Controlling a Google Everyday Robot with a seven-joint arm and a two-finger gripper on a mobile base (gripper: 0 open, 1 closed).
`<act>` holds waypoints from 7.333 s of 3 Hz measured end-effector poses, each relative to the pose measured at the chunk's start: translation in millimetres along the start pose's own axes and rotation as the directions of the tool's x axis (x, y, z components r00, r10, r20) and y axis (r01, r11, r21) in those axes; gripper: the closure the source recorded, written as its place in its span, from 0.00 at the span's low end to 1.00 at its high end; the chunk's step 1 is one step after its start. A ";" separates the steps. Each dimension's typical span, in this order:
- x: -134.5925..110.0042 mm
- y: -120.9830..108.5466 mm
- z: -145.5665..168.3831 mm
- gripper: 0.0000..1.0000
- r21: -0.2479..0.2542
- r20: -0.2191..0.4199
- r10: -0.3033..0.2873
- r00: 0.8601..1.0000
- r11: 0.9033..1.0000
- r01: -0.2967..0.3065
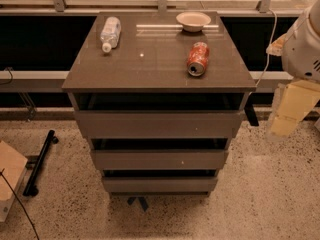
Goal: Open bottom drawer
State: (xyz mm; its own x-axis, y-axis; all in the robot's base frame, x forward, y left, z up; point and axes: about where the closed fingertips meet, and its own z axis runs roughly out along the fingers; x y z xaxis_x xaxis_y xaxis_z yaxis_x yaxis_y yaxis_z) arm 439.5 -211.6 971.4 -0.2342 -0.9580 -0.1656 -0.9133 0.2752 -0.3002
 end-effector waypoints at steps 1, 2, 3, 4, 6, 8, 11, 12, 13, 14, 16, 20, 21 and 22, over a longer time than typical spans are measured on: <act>0.0 0.0 0.1 0.00 0.000 0.000 0.000 1.000 1.000 0.000; -2.2 1.2 9.3 0.00 0.019 0.033 0.004 0.999 1.000 -0.004; -5.4 8.5 30.1 0.00 0.053 0.096 0.000 0.995 0.999 -0.005; -12.2 9.4 61.7 0.00 0.075 0.172 -0.005 0.985 0.997 -0.008; -17.5 7.9 98.8 0.00 0.068 0.226 -0.017 0.974 0.998 0.001; -21.8 34.1 160.5 0.00 0.093 0.154 -0.009 0.988 0.996 -0.005; 32.6 65.2 294.6 0.00 -0.022 0.166 0.111 0.980 0.994 -0.109; 44.6 68.5 341.2 0.00 -0.088 0.151 0.167 0.974 0.984 -0.155; 44.3 69.8 347.5 0.00 -0.087 0.137 0.173 0.975 0.983 -0.162; 45.8 74.3 366.6 0.00 -0.095 0.179 0.214 0.960 0.975 -0.200; 56.9 89.3 429.9 0.00 -0.150 0.278 0.330 0.902 0.943 -0.299; 46.2 121.8 559.1 0.00 -0.373 0.328 0.500 0.801 0.848 -0.376; 45.2 123.6 584.0 0.00 -0.414 0.326 0.548 0.770 0.815 -0.405; 45.1 123.7 584.7 0.00 -0.414 0.326 0.549 0.770 0.815 -0.405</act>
Offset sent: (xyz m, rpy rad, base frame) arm 0.0080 0.0067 -0.0271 0.0734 -0.0581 0.0066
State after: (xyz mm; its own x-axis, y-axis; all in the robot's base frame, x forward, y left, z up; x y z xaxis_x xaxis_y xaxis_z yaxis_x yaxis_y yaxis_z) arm 510.8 -173.5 377.6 -0.5727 -0.5599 -0.5988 -0.7873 0.5792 0.2114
